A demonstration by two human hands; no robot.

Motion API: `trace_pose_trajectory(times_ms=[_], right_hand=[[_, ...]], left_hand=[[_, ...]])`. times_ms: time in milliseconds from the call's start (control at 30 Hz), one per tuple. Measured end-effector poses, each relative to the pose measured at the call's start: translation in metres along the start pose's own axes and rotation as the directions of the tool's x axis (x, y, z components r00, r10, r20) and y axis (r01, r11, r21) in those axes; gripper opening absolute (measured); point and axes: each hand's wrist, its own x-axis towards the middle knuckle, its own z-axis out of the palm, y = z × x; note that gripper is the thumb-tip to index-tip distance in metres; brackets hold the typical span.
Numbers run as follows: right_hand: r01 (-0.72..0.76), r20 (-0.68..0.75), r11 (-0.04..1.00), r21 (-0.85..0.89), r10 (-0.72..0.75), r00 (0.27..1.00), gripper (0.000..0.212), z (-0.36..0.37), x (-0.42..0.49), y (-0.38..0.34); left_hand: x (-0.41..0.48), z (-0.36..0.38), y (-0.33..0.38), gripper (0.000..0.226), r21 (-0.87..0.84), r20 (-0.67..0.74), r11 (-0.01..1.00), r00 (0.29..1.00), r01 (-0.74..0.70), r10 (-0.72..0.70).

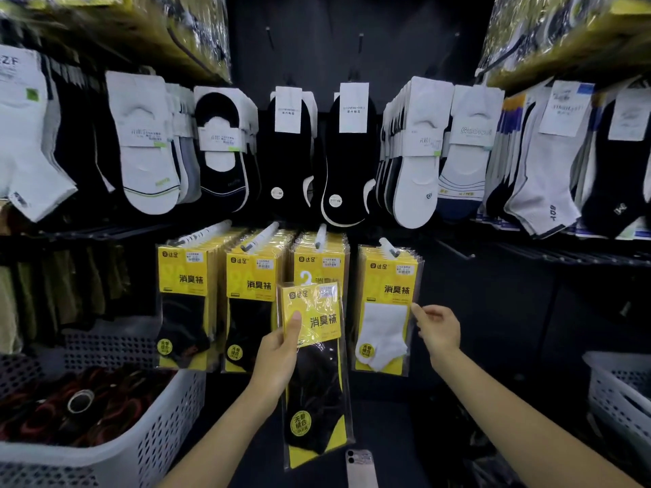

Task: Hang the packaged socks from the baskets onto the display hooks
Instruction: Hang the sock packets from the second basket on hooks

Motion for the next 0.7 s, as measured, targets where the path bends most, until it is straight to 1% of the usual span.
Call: trace_pose_trajectory(times_ms=[67,167,233,300,400,467,567,700], right_hand=[[0.041,0.146,0.999,0.025,-0.045,0.988,0.020,-0.002,-0.017,-0.005],[0.046,0.380,0.996,0.079,-0.073,0.922,0.022,-0.001,-0.049,-0.018],[0.033,0.483,0.995,0.097,-0.076,0.872,0.024,0.000,-0.066,-0.026],[0.043,0.539,0.993,0.110,-0.096,0.837,0.022,0.000,-0.077,-0.032],[0.032,0.535,0.985,0.172,-0.121,0.836,0.021,-0.006,-0.086,-0.034],[0.026,0.496,0.979,0.203,-0.126,0.859,0.022,-0.014,-0.087,-0.033],[-0.011,0.421,0.966,0.259,-0.103,0.901,0.017,-0.025,-0.082,-0.033],[0.016,0.278,0.972,0.235,-0.083,0.957,0.016,-0.034,-0.065,-0.035]], left_hand=[[-0.003,0.005,0.002,0.046,-0.002,0.024,1.000,1.000,0.003,-0.003],[-0.005,0.017,0.006,0.047,-0.003,0.085,1.000,0.996,0.009,-0.009],[-0.007,0.027,0.011,0.048,-0.008,0.134,1.000,0.991,0.017,-0.015],[-0.011,0.039,0.019,0.034,-0.014,0.177,1.000,0.984,0.011,-0.008],[-0.019,0.050,0.029,0.019,-0.044,0.233,0.999,0.972,-0.028,0.037],[-0.021,0.053,0.030,0.019,-0.048,0.253,0.999,0.967,-0.018,0.030],[-0.023,0.056,0.029,0.027,-0.056,0.268,0.998,0.963,0.019,-0.003],[-0.023,0.059,0.030,0.023,-0.101,0.330,0.993,0.944,0.057,-0.021]])
